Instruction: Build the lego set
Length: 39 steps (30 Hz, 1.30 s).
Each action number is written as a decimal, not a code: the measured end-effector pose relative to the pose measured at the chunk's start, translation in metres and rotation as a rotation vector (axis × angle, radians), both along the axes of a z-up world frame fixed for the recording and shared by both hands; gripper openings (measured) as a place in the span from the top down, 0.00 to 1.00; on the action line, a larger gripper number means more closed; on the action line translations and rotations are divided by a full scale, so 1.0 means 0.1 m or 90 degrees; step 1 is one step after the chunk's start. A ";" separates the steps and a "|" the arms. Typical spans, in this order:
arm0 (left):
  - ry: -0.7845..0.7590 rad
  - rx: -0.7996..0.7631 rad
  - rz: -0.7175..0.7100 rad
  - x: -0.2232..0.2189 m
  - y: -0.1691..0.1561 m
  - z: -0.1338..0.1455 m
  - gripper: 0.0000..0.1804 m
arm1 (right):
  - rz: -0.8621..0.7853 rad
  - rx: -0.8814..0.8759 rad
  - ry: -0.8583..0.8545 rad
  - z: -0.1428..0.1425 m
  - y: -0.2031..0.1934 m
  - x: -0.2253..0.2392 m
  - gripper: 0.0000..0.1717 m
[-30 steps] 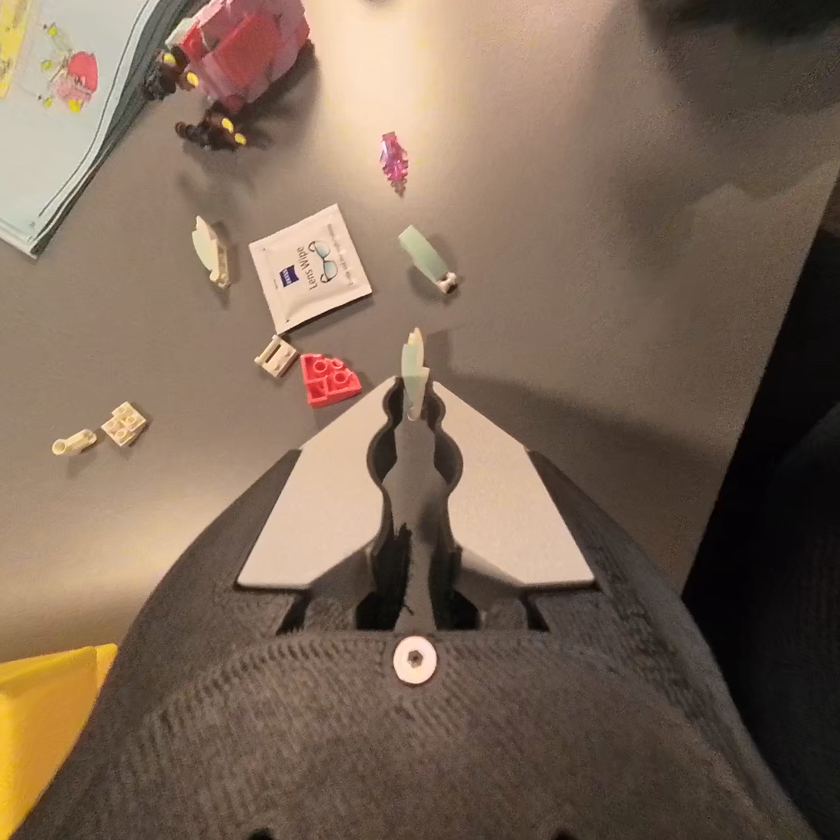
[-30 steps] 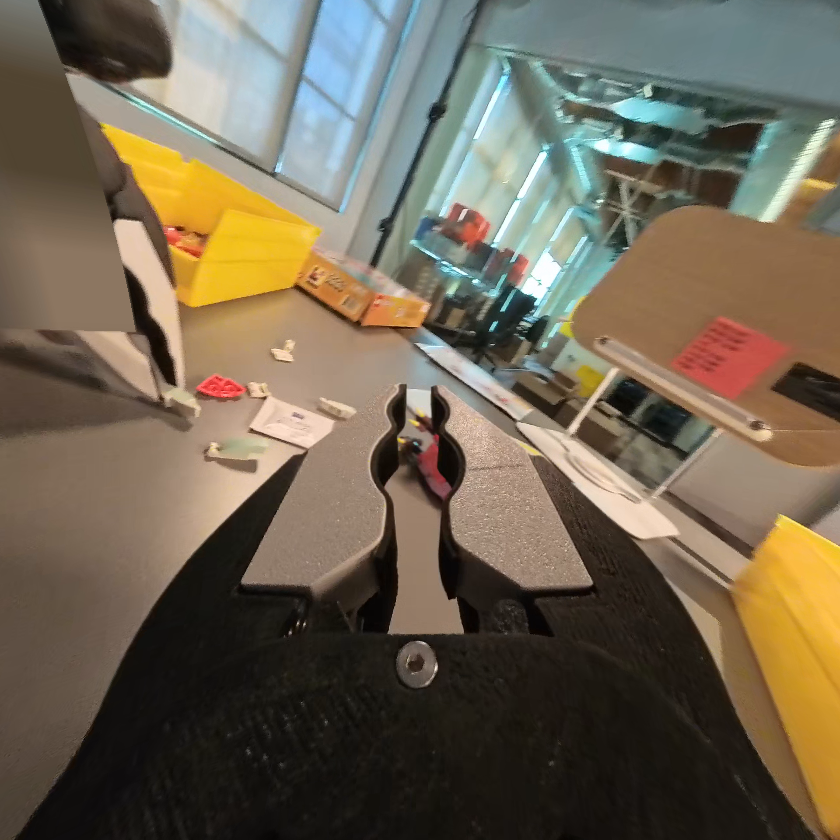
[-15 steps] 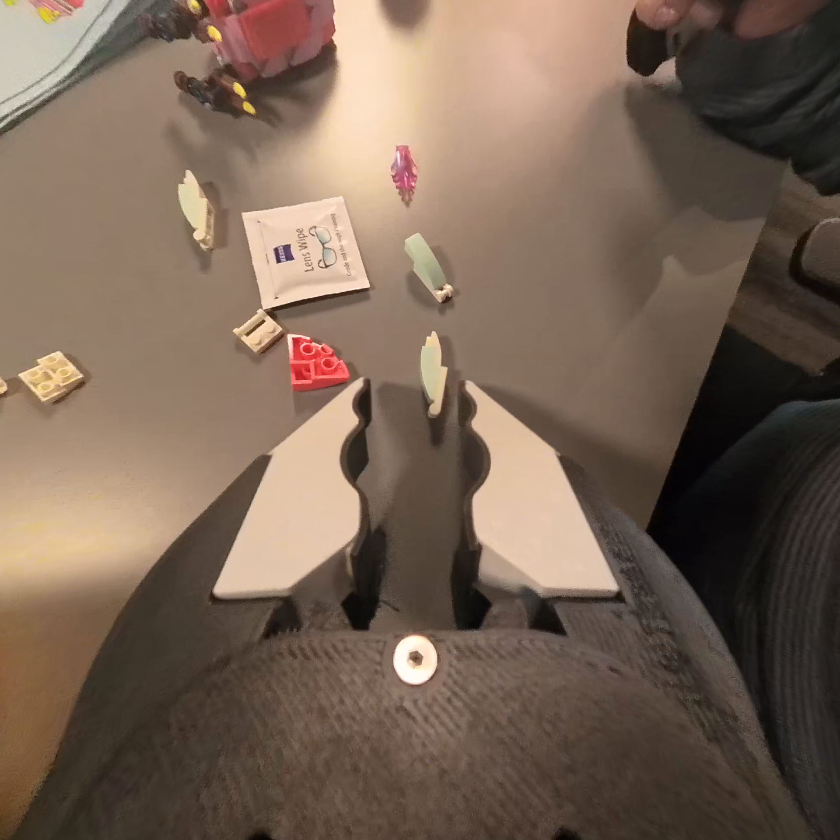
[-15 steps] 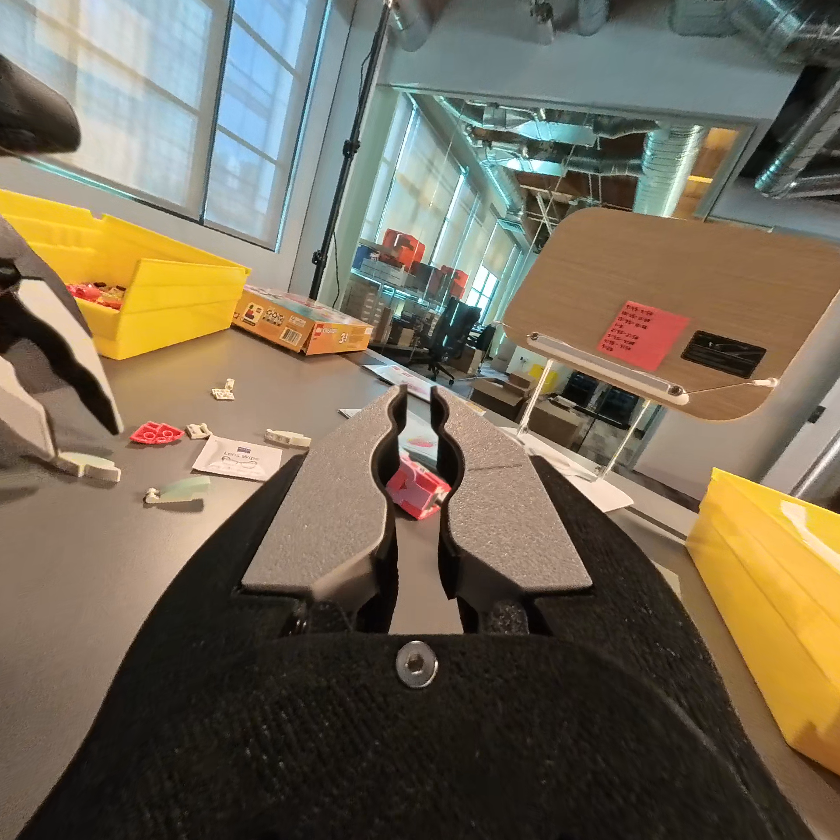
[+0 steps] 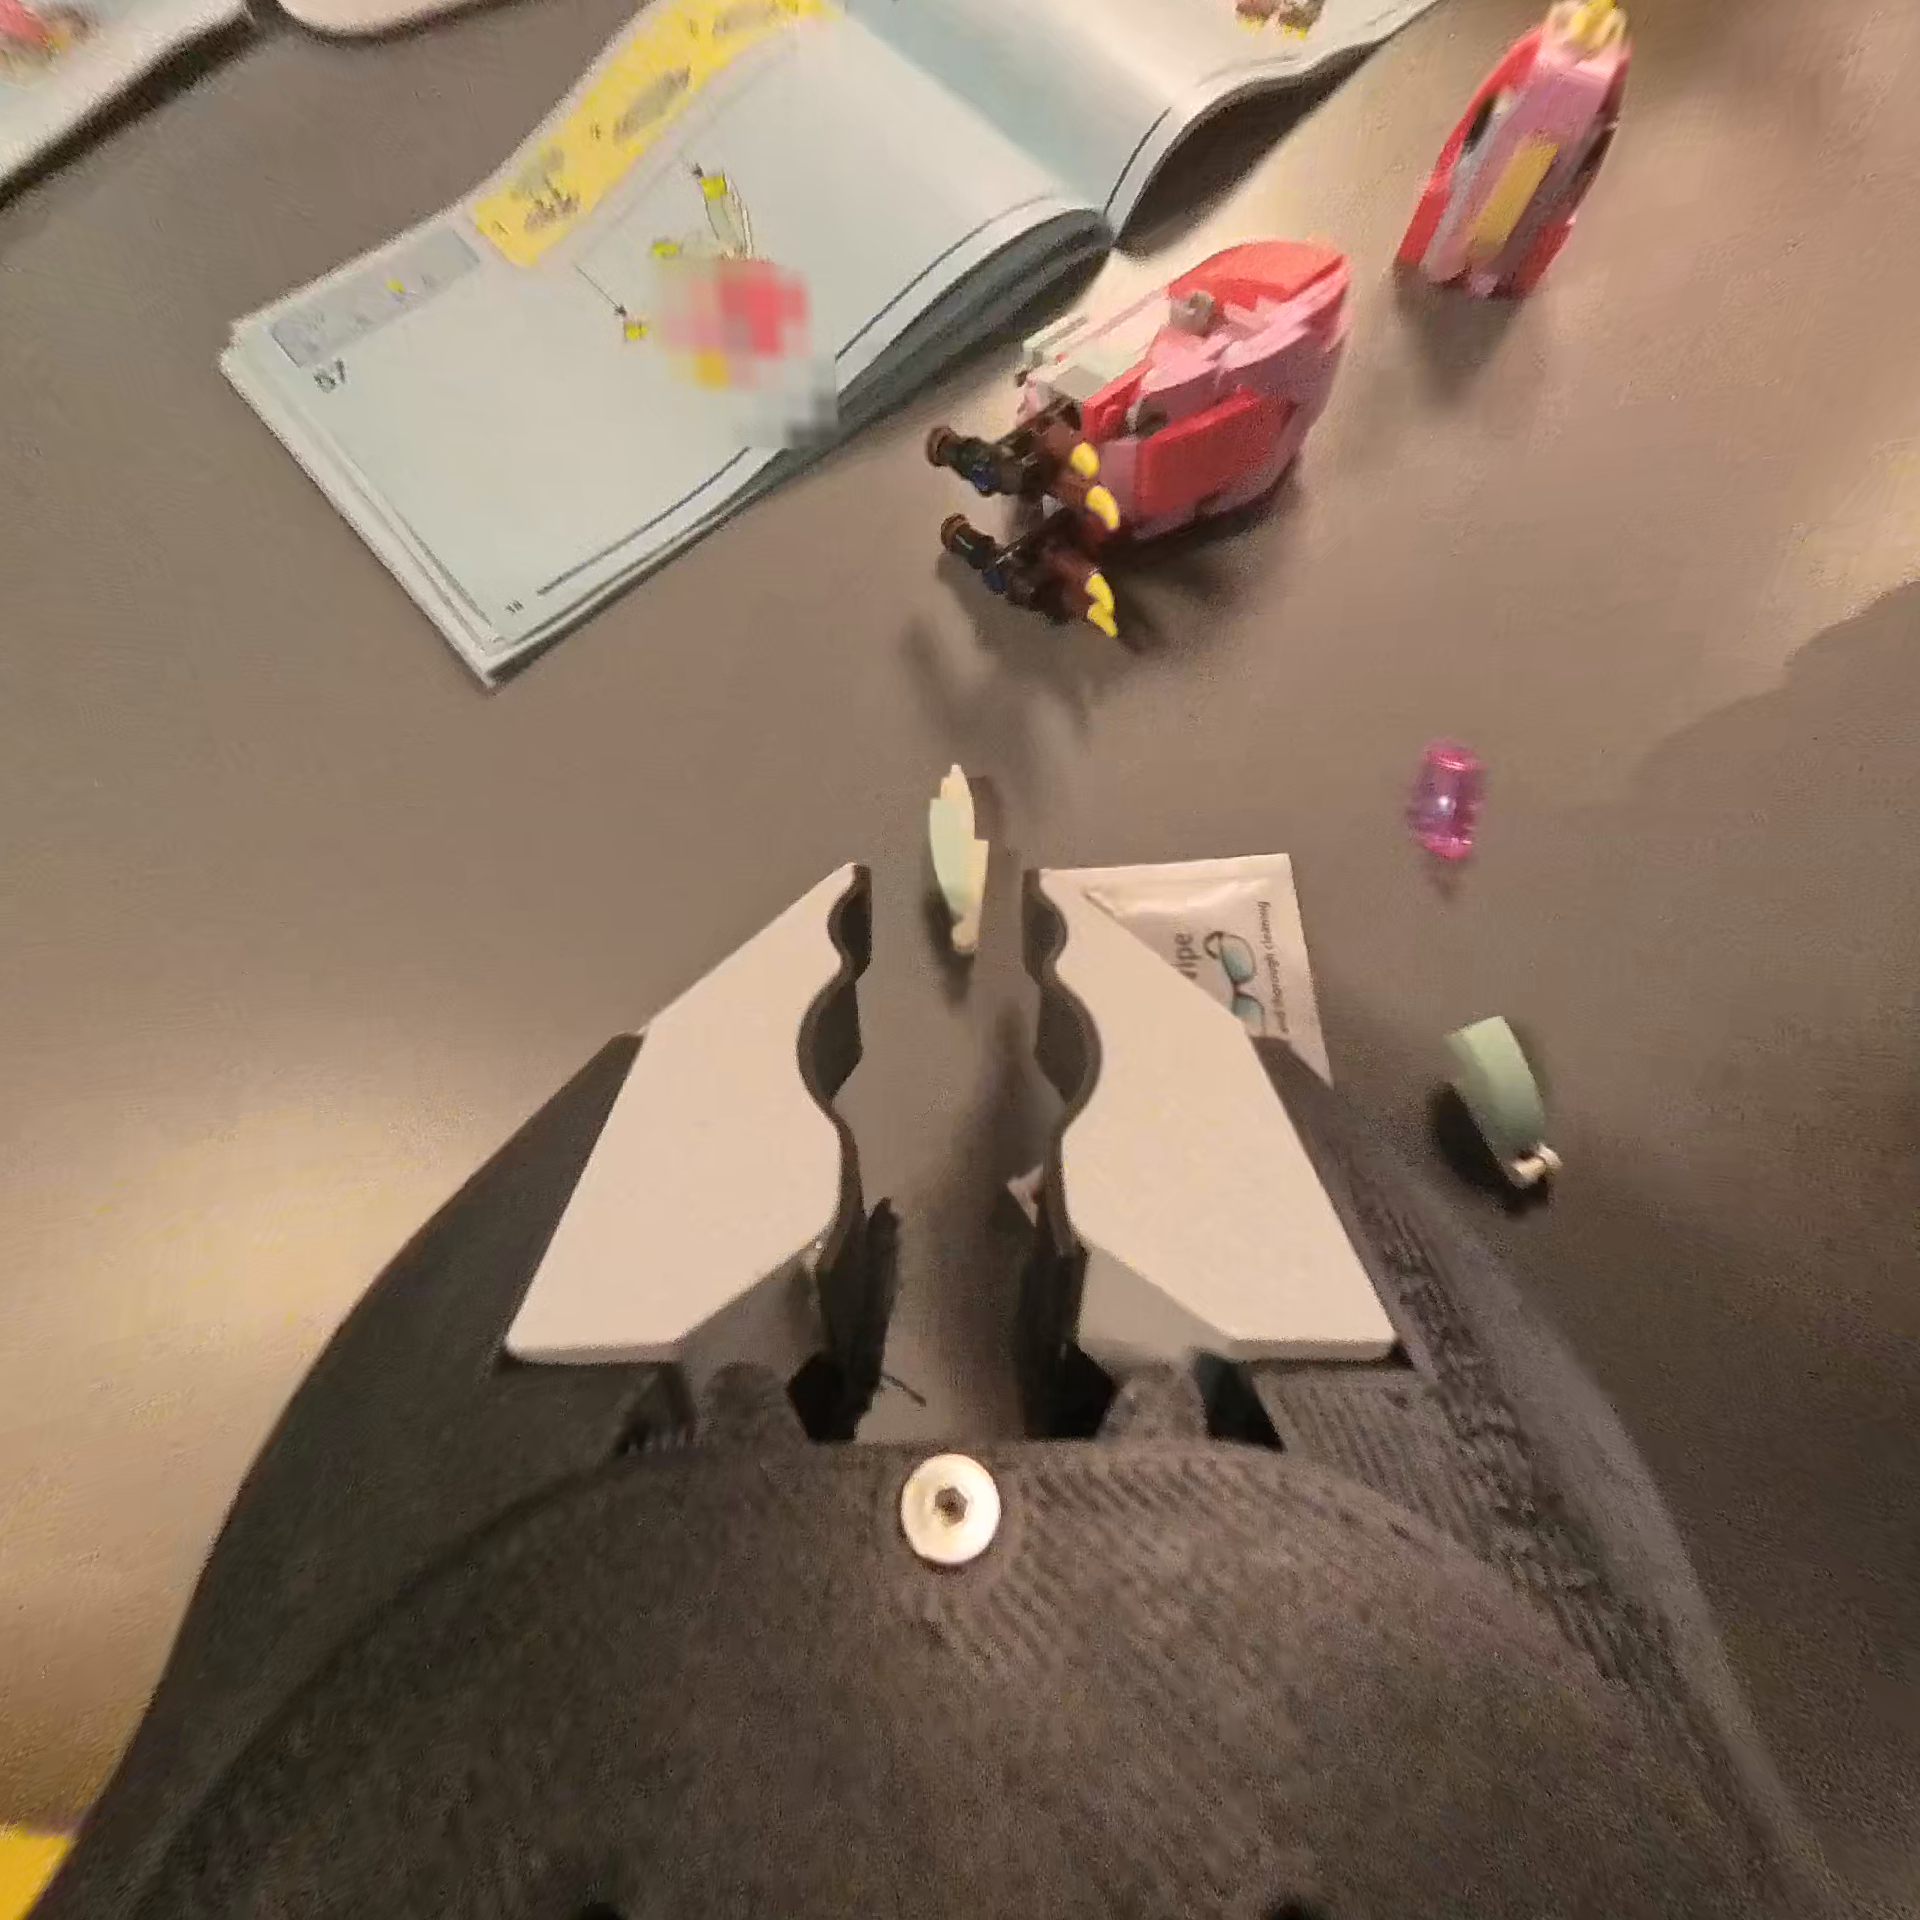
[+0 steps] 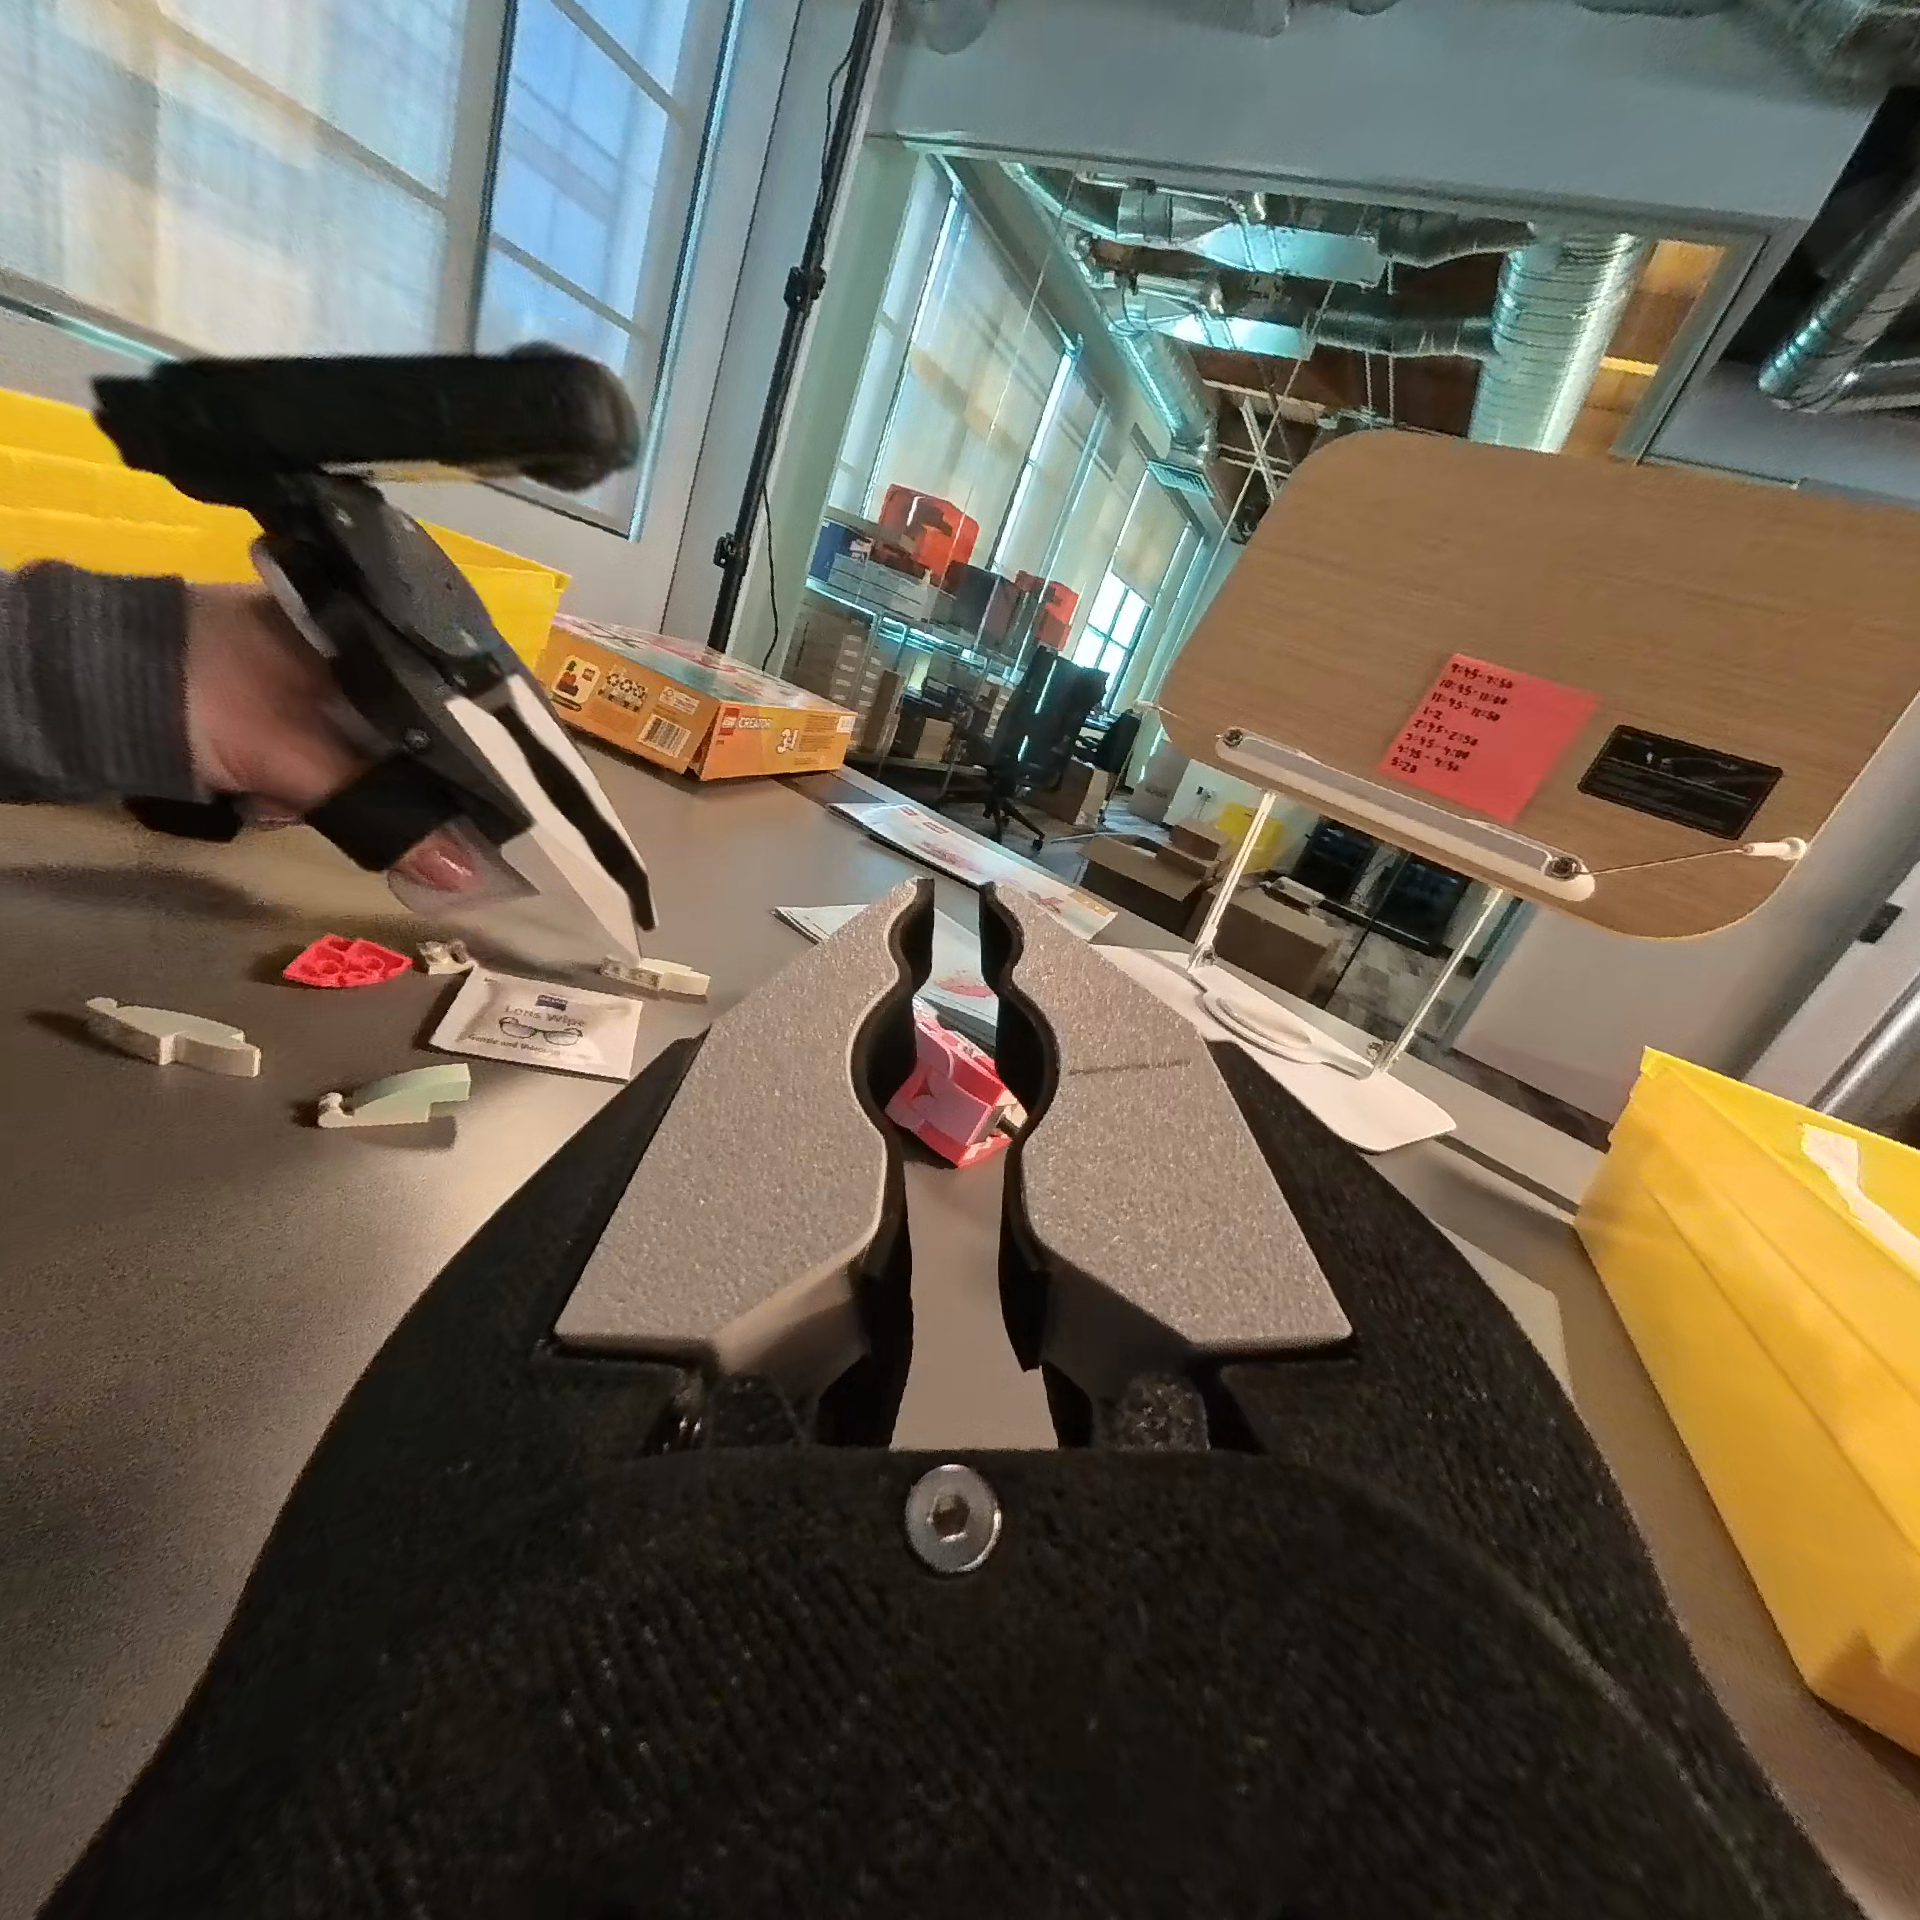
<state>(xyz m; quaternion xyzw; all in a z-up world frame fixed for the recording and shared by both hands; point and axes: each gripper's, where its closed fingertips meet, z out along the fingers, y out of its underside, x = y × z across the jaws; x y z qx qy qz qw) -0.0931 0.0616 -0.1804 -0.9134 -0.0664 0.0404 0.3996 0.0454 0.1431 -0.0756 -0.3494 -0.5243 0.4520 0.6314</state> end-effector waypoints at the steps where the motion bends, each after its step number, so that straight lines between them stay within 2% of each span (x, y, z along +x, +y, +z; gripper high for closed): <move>1: -0.013 -0.005 -0.006 0.00 0.03 -0.03 0.85 | 0.000 0.000 0.001 0.00 0.00 0.00 0.96; 7: -0.001 -0.038 -0.020 -0.02 0.05 -0.13 0.87 | 0.008 -0.002 0.001 0.00 0.00 0.00 0.96; 10: 0.000 -0.041 -0.049 0.04 0.07 -0.14 0.95 | 0.009 -0.003 0.002 0.00 0.00 0.00 0.97; 15: 0.031 -0.053 -0.071 0.02 0.08 -0.14 0.95 | 0.012 0.000 -0.003 -0.01 -0.01 -0.01 0.96; 17: 0.028 -0.042 -0.050 0.00 0.07 -0.12 0.84 | 0.013 0.000 -0.003 -0.01 -0.02 -0.01 0.96; 20: 0.018 0.005 -0.034 0.10 -0.01 0.02 0.76 | 0.014 0.000 0.002 0.00 -0.02 0.00 0.96; 25: 0.067 0.130 0.009 0.30 -0.36 0.38 0.76 | 0.023 0.012 0.013 0.03 -0.06 0.03 0.96; 28: 0.019 0.200 0.025 0.50 -0.57 0.48 0.76 | 0.039 0.034 0.013 0.03 -0.13 0.03 0.96; 31: -0.052 0.208 -0.008 0.81 -0.64 0.43 0.79 | 0.052 0.064 0.010 0.01 -0.22 0.02 0.96; 35: -0.023 0.153 -0.032 1.00 -0.52 0.24 0.80 | 0.068 0.096 0.008 -0.01 -0.32 0.03 0.96; 39: -0.002 0.117 -0.034 1.06 -0.38 0.18 0.82 | 0.079 0.108 0.011 -0.01 -0.37 0.04 0.93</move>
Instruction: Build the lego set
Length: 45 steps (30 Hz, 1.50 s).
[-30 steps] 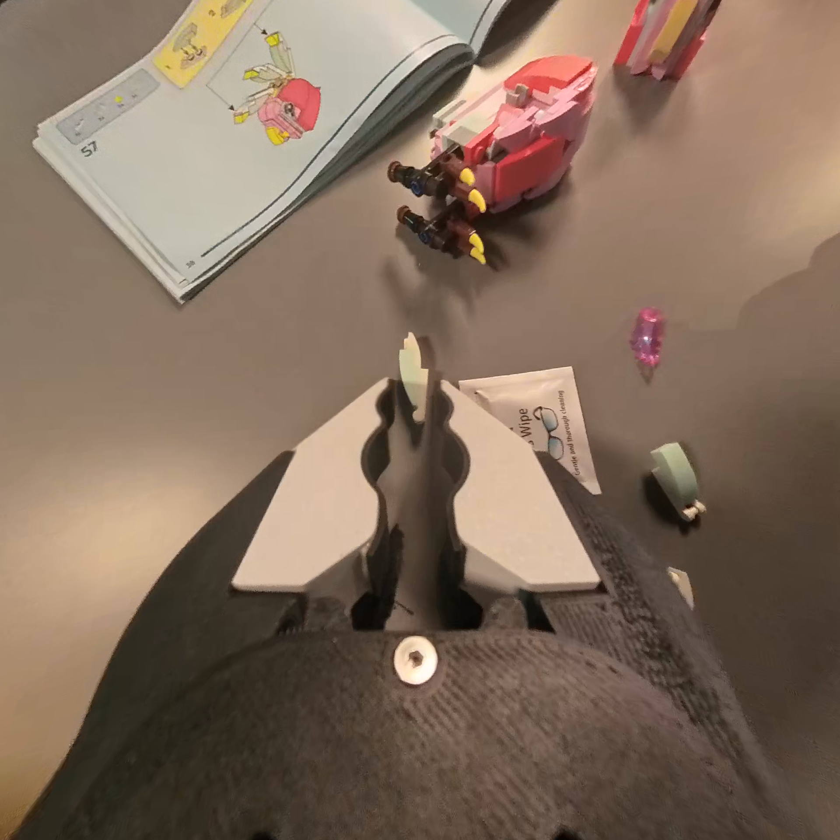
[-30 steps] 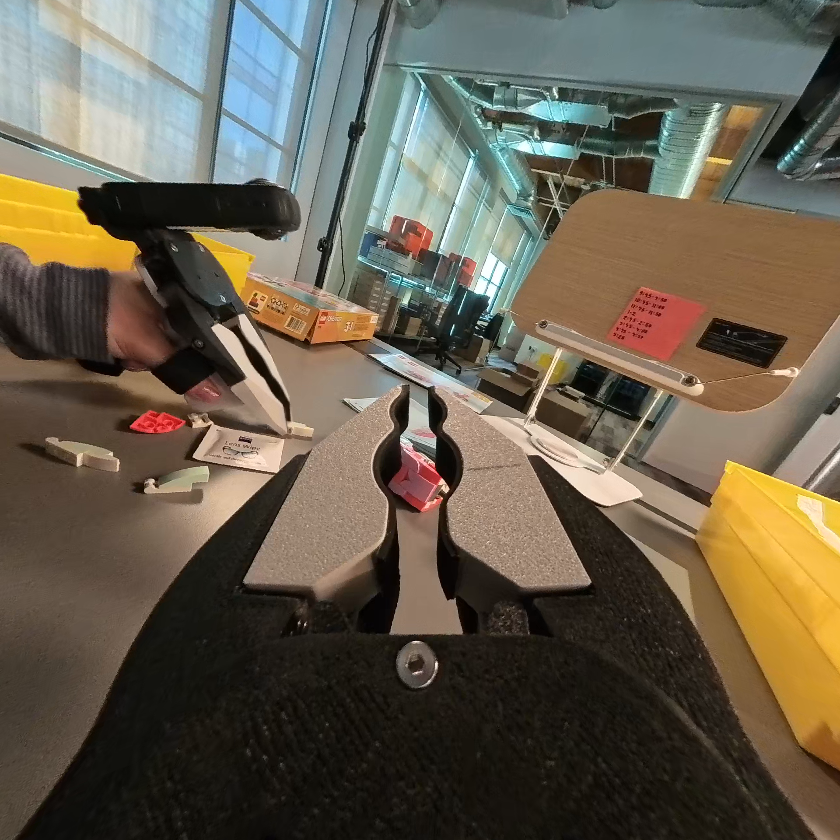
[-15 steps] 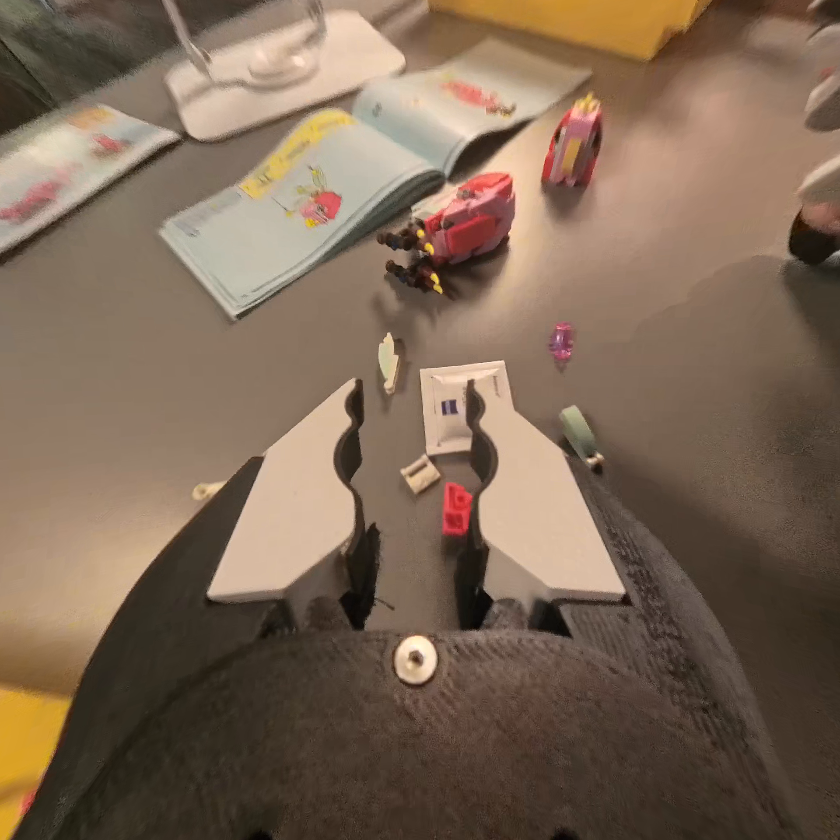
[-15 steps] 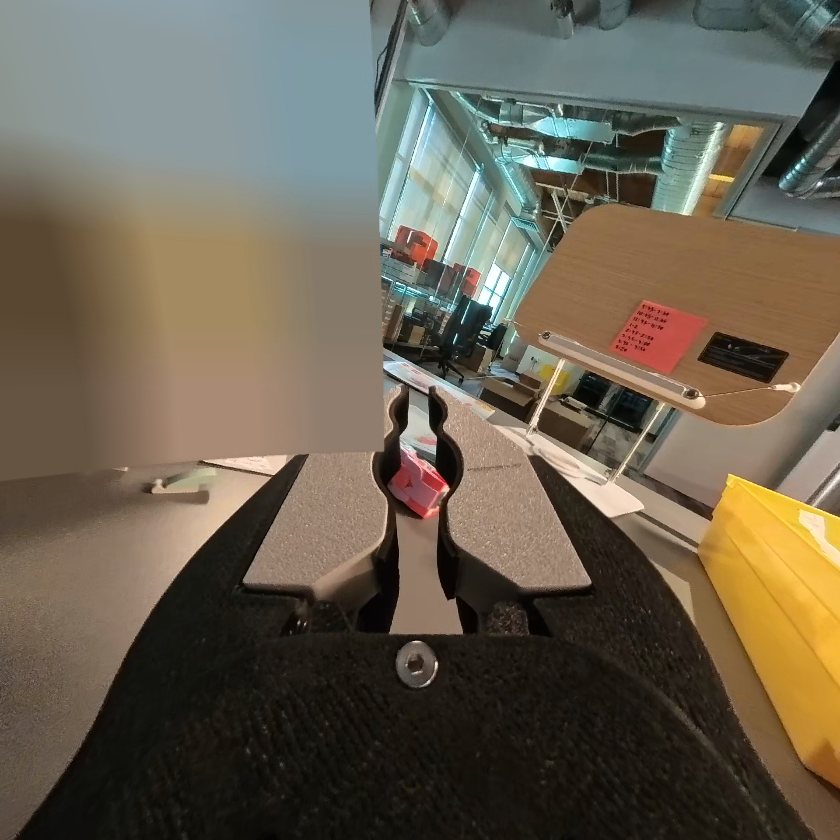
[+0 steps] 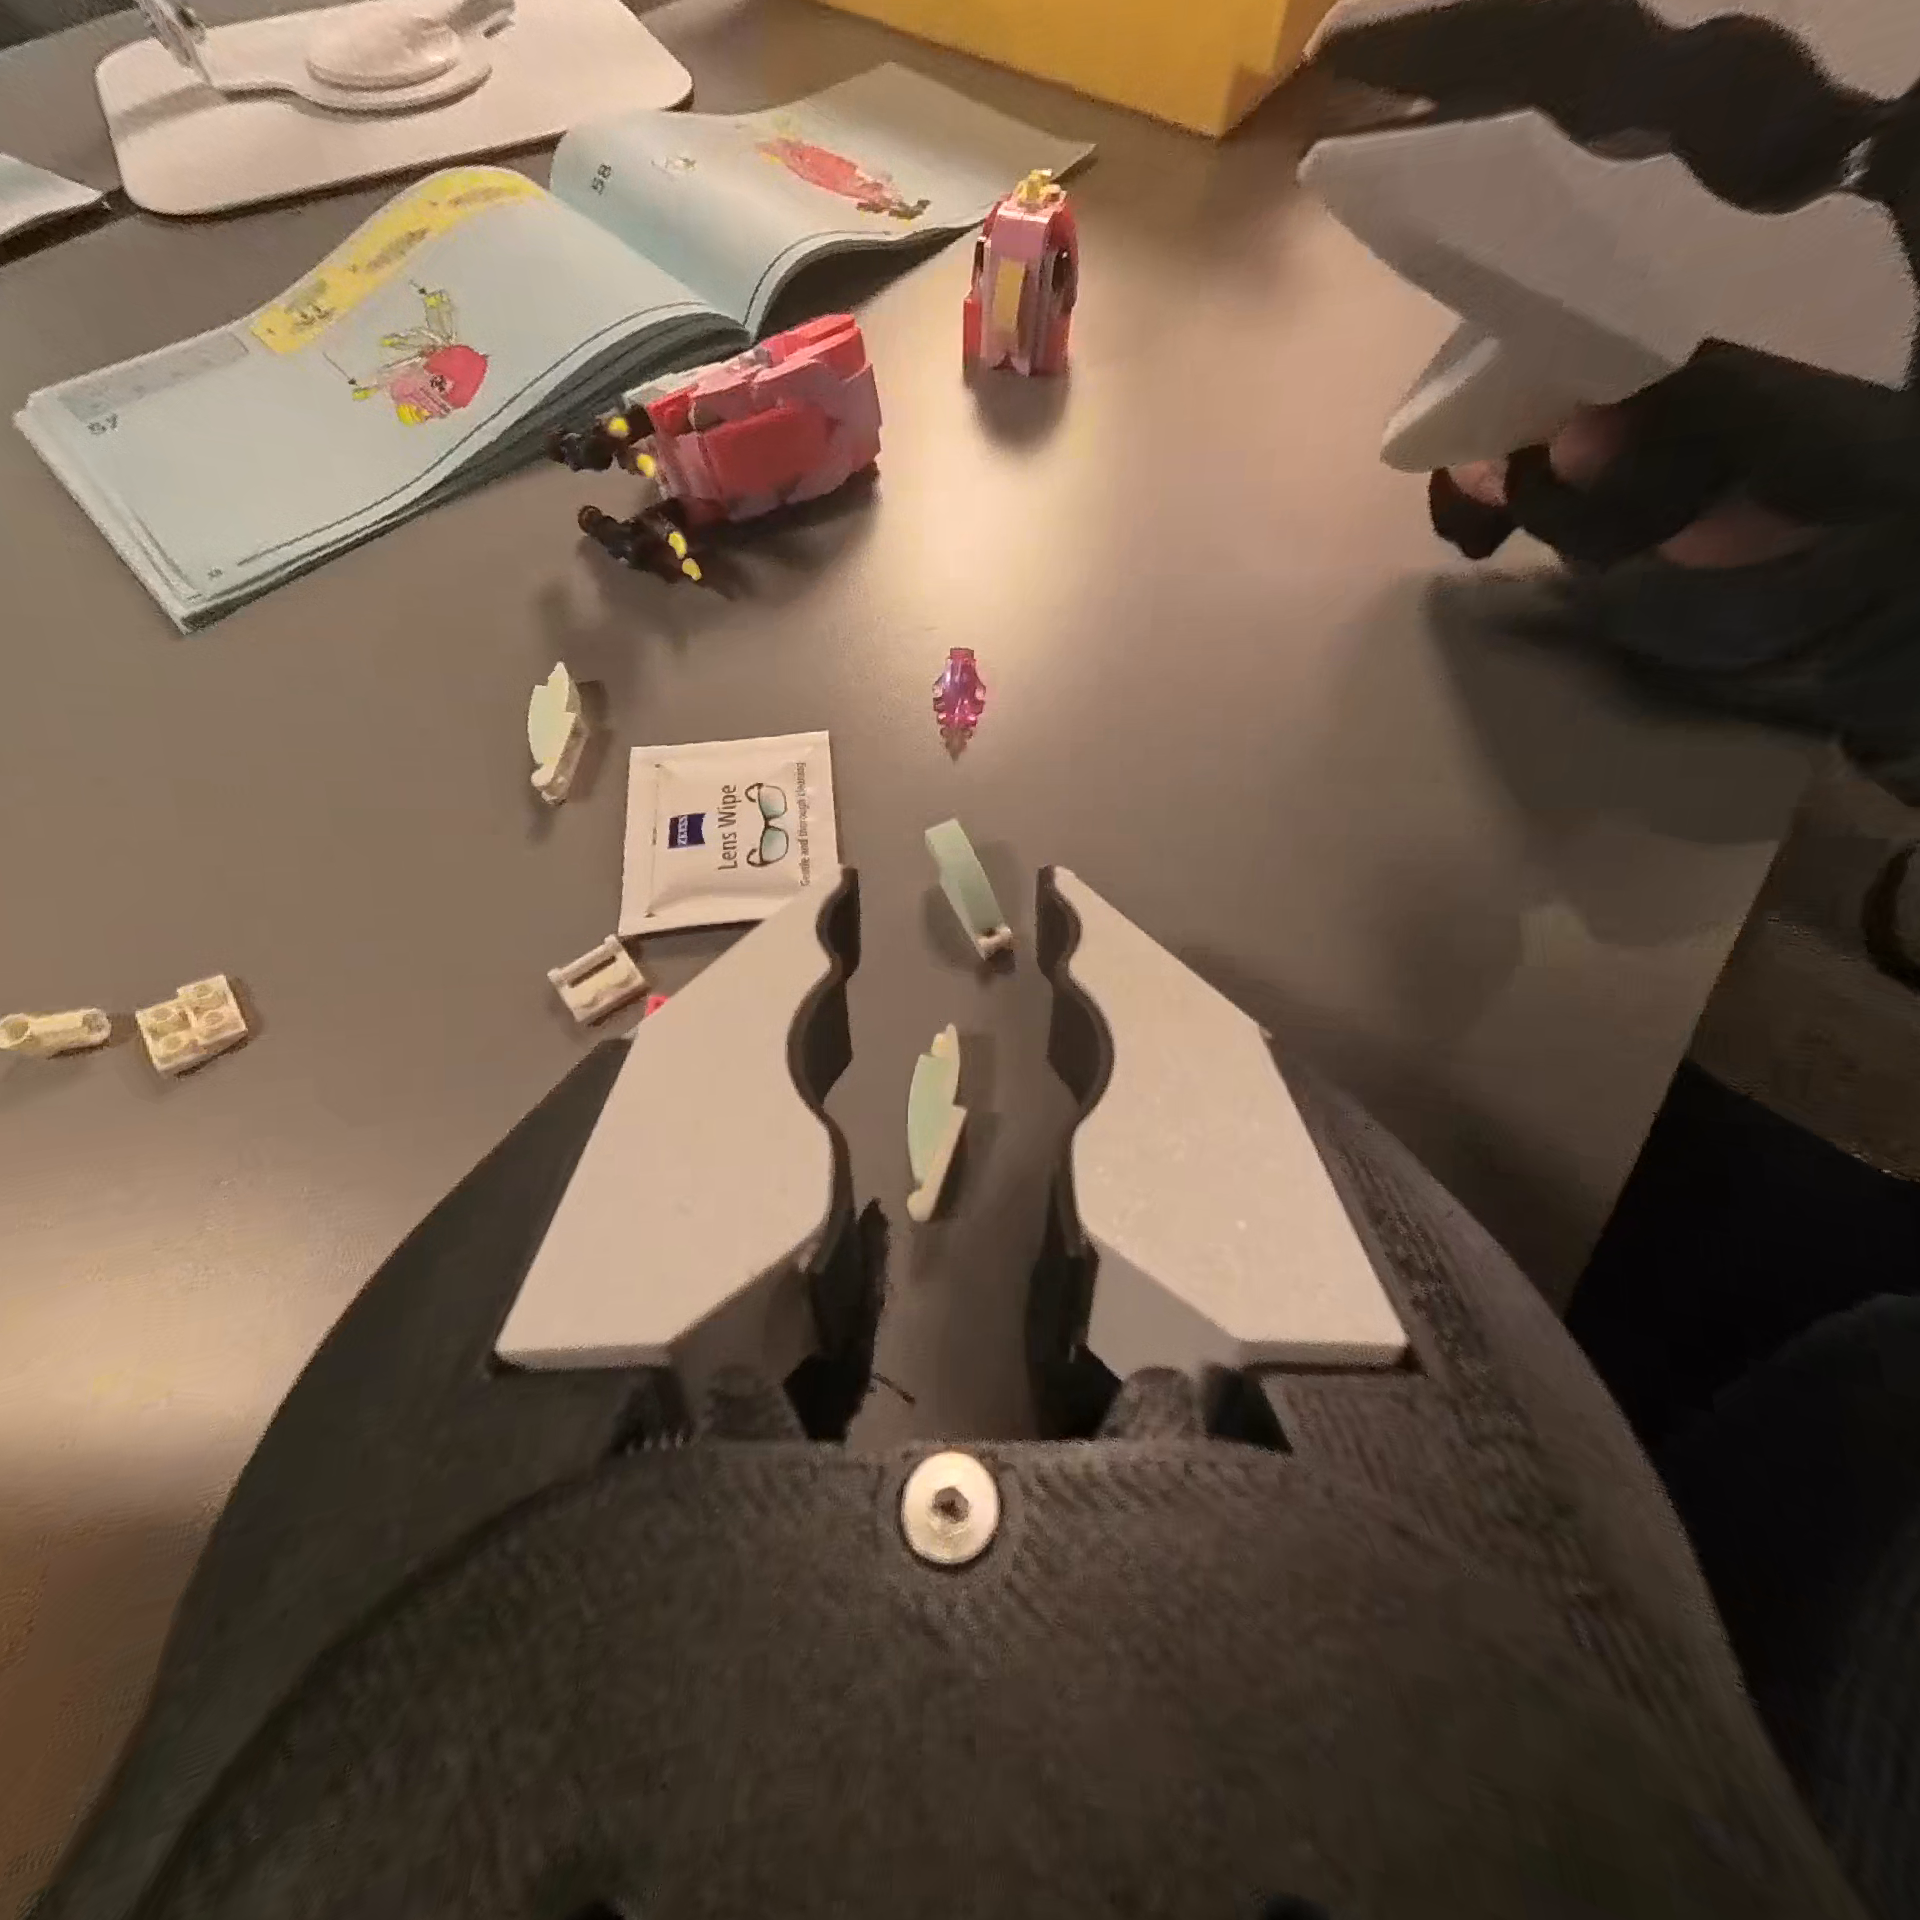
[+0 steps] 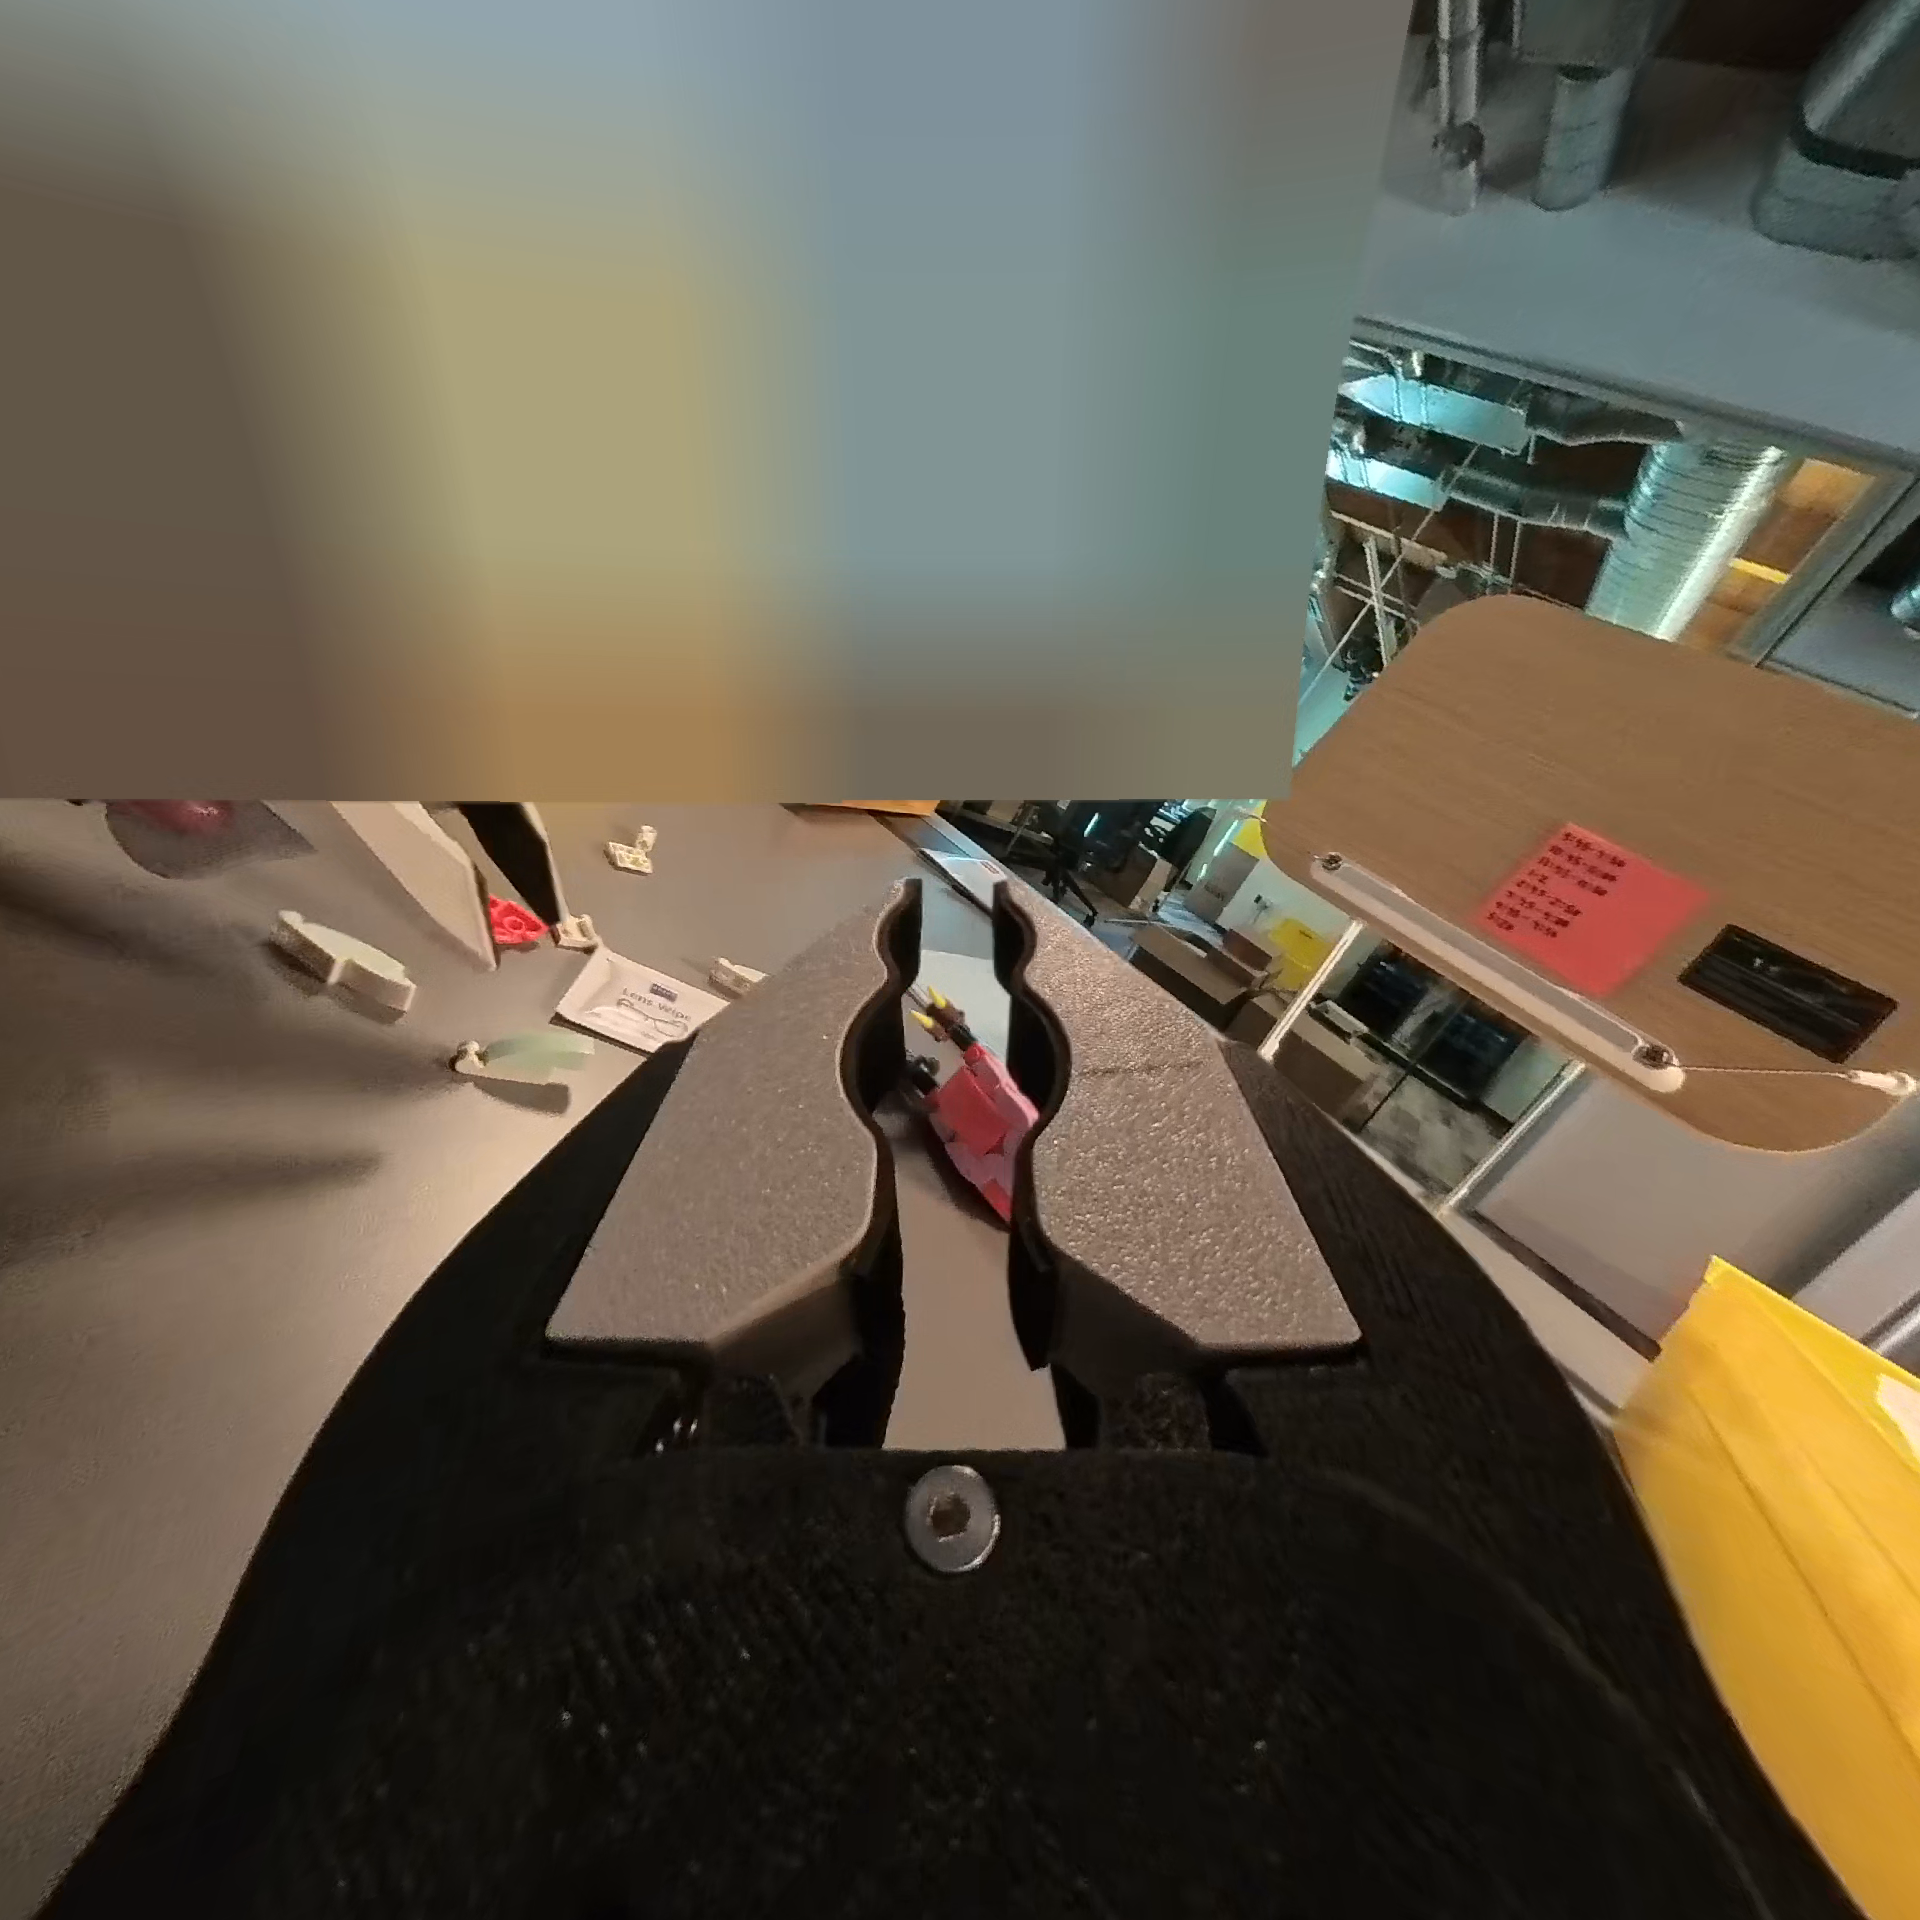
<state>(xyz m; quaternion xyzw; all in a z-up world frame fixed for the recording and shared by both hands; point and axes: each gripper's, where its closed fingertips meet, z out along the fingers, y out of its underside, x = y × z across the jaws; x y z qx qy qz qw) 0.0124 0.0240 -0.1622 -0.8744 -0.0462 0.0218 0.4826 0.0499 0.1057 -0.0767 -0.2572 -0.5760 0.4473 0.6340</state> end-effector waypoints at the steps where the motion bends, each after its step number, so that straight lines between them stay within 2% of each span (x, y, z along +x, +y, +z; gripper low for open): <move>1: -0.002 -0.011 0.003 0.00 0.02 -0.02 0.81 | -0.001 0.003 0.005 0.01 0.00 0.00 0.92; 6: -0.038 -0.056 -0.008 0.06 0.12 -0.15 0.81 | 0.014 0.021 0.001 -0.01 -0.08 0.00 0.92; 12: 0.028 -0.083 -0.020 0.14 0.17 -0.24 0.83 | 0.030 0.055 -0.004 -0.05 -0.19 0.01 0.91; 14: 0.033 -0.084 -0.013 0.11 0.17 -0.24 0.87 | 0.035 0.073 -0.007 -0.07 -0.24 0.01 0.91; 17: 0.020 -0.090 -0.025 0.10 0.14 -0.22 1.00 | 0.048 0.109 -0.015 -0.12 -0.34 0.00 0.89; 19: -0.006 -0.067 -0.033 0.11 0.11 -0.15 1.00 | 0.085 0.155 -0.036 -0.21 -0.47 0.02 0.84; 24: -0.153 0.001 -0.056 0.13 0.02 0.08 1.00 | 0.174 0.308 -0.148 -0.61 -0.81 0.03 0.70; 27: -0.170 -0.018 -0.061 0.08 -0.03 0.05 1.00 | 0.159 0.407 -0.199 -0.79 -0.80 -0.04 0.72; 28: -0.159 -0.031 -0.076 0.10 -0.03 0.03 0.99 | 0.163 0.407 -0.218 -0.82 -0.79 -0.05 0.72; 30: -0.124 -0.061 -0.092 0.12 0.00 -0.04 0.87 | 0.186 0.363 -0.238 -0.79 -0.79 -0.07 0.72; 32: -0.081 -0.084 -0.109 0.13 0.07 -0.10 0.83 | 0.195 0.338 -0.238 -0.74 -0.77 -0.09 0.72; 38: -0.062 -0.153 -0.140 0.15 0.21 -0.26 0.86 | 0.179 0.402 -0.252 -0.84 -0.70 -0.11 0.72; 40: -0.068 -0.185 -0.149 0.15 0.19 -0.33 0.89 | 0.180 0.414 -0.258 -0.89 -0.70 -0.11 0.72; 42: -0.072 -0.186 -0.156 0.15 0.19 -0.32 0.96 | 0.175 0.425 -0.254 -0.90 -0.70 -0.12 0.73; 45: -0.130 -0.171 -0.164 0.19 0.18 -0.29 0.96 | 0.145 0.467 -0.251 -0.93 -0.65 -0.17 0.74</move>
